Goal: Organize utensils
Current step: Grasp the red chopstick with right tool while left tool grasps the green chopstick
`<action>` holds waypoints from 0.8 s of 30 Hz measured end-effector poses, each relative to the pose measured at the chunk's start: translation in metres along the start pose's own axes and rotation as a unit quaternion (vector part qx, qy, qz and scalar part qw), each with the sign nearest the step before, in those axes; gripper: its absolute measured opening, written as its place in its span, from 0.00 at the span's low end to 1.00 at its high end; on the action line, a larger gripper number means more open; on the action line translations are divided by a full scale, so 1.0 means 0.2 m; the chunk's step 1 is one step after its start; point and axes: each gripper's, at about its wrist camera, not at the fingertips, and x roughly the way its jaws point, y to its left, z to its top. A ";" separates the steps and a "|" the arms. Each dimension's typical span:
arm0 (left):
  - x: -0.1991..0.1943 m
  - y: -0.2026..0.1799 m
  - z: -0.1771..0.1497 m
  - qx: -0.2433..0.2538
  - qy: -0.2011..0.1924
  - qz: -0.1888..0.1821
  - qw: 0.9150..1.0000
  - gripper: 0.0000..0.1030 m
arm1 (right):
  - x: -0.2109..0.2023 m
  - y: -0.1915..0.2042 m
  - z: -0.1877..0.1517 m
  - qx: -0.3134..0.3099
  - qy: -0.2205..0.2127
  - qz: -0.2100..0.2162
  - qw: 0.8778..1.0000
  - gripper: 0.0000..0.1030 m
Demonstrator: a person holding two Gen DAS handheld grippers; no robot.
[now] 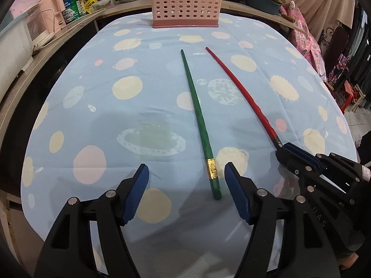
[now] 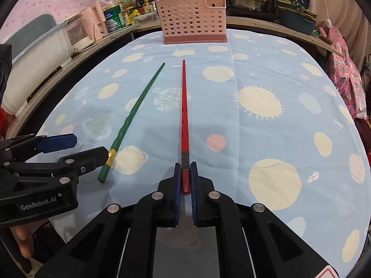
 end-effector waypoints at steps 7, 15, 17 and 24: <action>0.03 0.01 -0.01 -0.006 0.008 0.001 1.000 0.57 | 0.00 -0.01 -0.01 0.005 0.000 -0.002 1.000 0.07; 0.02 0.02 0.00 -0.002 0.003 0.007 1.000 0.25 | 0.00 -0.01 0.00 0.005 0.000 -0.001 1.000 0.07; 0.02 0.03 -0.01 -0.003 0.004 0.000 1.000 0.11 | 0.00 -0.01 0.00 0.005 0.000 -0.001 1.000 0.07; 0.01 0.05 -0.01 -0.011 0.009 -0.014 1.000 0.07 | 0.00 -0.01 -0.01 0.002 0.002 -0.002 1.000 0.07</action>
